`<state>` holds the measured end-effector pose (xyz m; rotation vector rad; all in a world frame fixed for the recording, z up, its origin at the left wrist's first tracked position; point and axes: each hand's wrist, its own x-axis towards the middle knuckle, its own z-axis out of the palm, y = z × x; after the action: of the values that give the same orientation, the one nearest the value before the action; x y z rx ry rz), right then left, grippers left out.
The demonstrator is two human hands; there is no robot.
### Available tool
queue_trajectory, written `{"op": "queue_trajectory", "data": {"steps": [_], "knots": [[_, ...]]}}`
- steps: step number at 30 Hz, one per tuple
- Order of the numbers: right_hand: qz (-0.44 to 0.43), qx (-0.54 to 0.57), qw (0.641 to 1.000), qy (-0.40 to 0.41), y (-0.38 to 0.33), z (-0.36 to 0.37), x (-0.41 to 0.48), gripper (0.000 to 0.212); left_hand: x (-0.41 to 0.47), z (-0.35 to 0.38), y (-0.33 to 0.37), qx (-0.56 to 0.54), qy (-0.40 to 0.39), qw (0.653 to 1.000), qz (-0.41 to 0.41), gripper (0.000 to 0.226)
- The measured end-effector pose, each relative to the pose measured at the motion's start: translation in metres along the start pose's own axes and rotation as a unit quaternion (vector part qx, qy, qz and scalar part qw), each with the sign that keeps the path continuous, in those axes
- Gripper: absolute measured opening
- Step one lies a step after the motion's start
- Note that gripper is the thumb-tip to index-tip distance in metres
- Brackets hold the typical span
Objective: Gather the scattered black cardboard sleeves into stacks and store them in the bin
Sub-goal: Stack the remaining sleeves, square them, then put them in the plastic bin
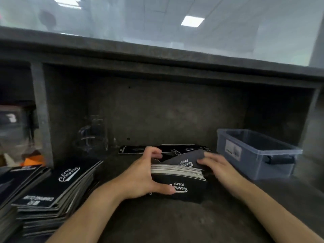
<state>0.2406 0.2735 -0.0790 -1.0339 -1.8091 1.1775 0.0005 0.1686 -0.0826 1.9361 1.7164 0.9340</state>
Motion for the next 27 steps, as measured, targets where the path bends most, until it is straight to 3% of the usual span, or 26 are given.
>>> {"op": "queue_trajectory", "data": {"steps": [1,2,3,4,7,9,11,13,16,19,21,27], "knots": [[0.033,-0.043,0.999,-0.002,0.002,0.001,-0.002,0.036,-0.001,0.000,0.000,-0.006,-0.005,1.000,0.005,0.112],[0.063,-0.071,0.995,-0.005,0.006,-0.001,-0.001,0.070,-0.002,0.000,0.001,-0.011,-0.010,1.000,0.012,0.115],[0.083,-0.091,0.992,-0.018,0.008,-0.003,-0.001,0.096,-0.002,0.000,0.002,-0.016,-0.012,1.000,0.024,0.110],[0.086,-0.089,0.992,-0.028,0.010,-0.002,-0.001,0.105,-0.002,0.000,0.001,-0.022,-0.012,0.999,0.040,0.098],[0.043,-0.053,0.998,-0.003,0.010,-0.004,0.010,0.088,-0.001,0.003,0.001,-0.029,0.003,0.997,0.069,0.069],[0.025,-0.070,0.996,0.041,0.013,-0.007,0.025,0.058,-0.002,0.006,0.000,-0.027,0.015,0.996,0.079,0.064],[0.027,-0.128,0.990,0.056,0.020,-0.013,0.047,0.033,-0.002,0.008,-0.001,-0.023,0.023,0.995,0.095,0.066],[-0.018,-0.260,0.964,0.041,0.022,-0.023,0.070,0.024,-0.003,0.009,-0.002,-0.002,0.032,0.994,0.105,0.075],[-0.081,-0.407,0.909,0.035,0.028,-0.029,0.101,0.035,-0.005,0.011,-0.003,0.001,0.052,0.993,0.101,0.090],[-0.046,-0.464,0.885,-0.012,0.044,-0.027,0.125,0.064,-0.003,0.015,-0.005,0.012,0.067,0.991,0.117,0.075],[-0.024,-0.463,0.886,-0.024,0.053,-0.025,0.137,0.073,-0.002,0.016,-0.005,0.007,0.065,0.990,0.125,0.067],[-0.038,-0.565,0.824,0.000,0.056,-0.028,0.147,0.065,0.001,0.016,-0.007,0.011,0.077,0.988,0.137,0.062]]}}
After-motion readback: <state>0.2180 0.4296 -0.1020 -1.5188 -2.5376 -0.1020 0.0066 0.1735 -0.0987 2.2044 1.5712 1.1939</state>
